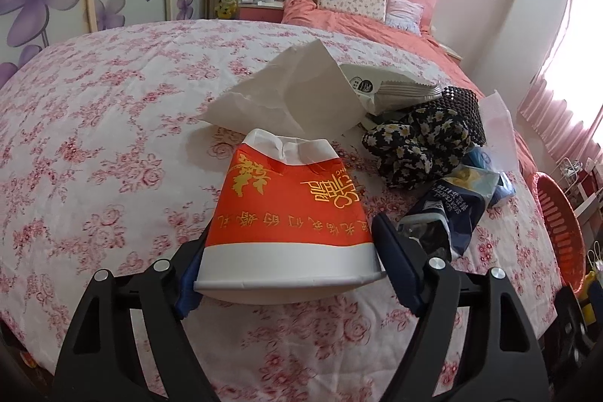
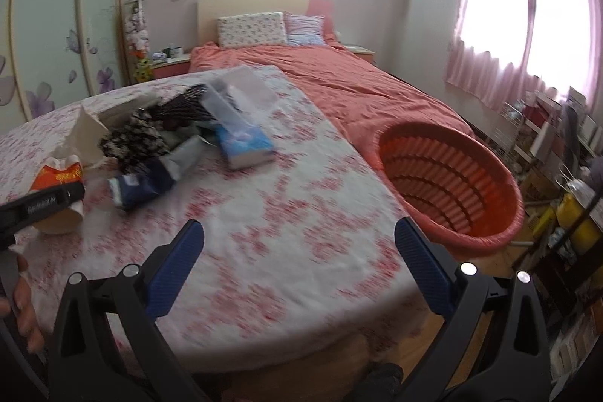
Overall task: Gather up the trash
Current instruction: 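Grasp the orange paper cup with the left gripper while the right grasps the blue snack bag, then carry cup and snack bag to the orange basket and open both grippers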
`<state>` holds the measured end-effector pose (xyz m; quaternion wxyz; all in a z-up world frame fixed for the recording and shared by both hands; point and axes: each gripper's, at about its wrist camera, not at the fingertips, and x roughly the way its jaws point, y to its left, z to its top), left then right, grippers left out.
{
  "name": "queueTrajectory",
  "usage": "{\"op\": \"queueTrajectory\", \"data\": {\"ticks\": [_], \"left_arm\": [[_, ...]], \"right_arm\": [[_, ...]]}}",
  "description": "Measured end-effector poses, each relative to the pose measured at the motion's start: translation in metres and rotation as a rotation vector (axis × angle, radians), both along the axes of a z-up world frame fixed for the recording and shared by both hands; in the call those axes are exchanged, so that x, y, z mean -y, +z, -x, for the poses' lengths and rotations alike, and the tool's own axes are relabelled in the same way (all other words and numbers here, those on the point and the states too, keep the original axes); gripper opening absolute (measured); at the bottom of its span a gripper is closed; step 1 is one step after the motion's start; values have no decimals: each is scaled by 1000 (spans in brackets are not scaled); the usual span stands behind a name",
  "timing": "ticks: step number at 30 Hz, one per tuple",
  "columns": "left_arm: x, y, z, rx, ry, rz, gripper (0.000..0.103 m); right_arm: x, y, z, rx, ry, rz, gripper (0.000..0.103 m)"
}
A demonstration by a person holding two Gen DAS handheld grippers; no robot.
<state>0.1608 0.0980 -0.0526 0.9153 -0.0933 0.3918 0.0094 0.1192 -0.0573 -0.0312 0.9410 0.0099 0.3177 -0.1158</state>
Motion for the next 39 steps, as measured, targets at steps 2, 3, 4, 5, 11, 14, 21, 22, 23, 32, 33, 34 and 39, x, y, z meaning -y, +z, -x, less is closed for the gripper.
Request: {"op": "queueTrajectory", "data": {"ticks": [2, 3, 4, 5, 11, 14, 21, 22, 23, 32, 33, 34, 39], "left_arm": [[-3, 4, 5, 18, -2, -7, 78], [-4, 5, 6, 26, -3, -11, 78], [-5, 7, 8, 34, -2, -15, 78], [-7, 9, 9, 40, -2, -17, 78], [-22, 14, 12, 57, 4, 3, 78], [-28, 15, 12, 60, 9, 11, 78], [-35, 14, 13, 65, 9, 20, 78], [-36, 14, 13, 65, 10, 21, 78], [-36, 13, 13, 64, 9, 22, 78], [-34, 14, 17, 70, -2, 30, 78], [-32, 14, 17, 72, -5, 29, 78], [-31, 15, 18, 74, -8, 28, 78], [-24, 20, 20, 84, -28, 22, 78]], "right_arm": [[-8, 2, -11, -1, 25, -19, 99], [-12, 3, -18, -3, 45, -46, 99], [-16, 3, -24, -4, 62, -68, 98], [-20, 3, -29, -6, 83, -89, 97], [-41, -3, -64, -45, 161, -195, 78], [-49, -10, -79, -71, 164, -225, 72], [-57, -34, -102, -161, 173, -314, 53], [-57, -36, -102, -152, 177, -325, 48], [-59, -35, -101, -147, 186, -326, 45], [-64, -28, -82, -128, 254, -272, 19], [-63, -26, -79, -121, 252, -272, 19], [-59, -22, -77, -118, 251, -273, 19], [-51, -8, -62, -64, 245, -238, 19]]}}
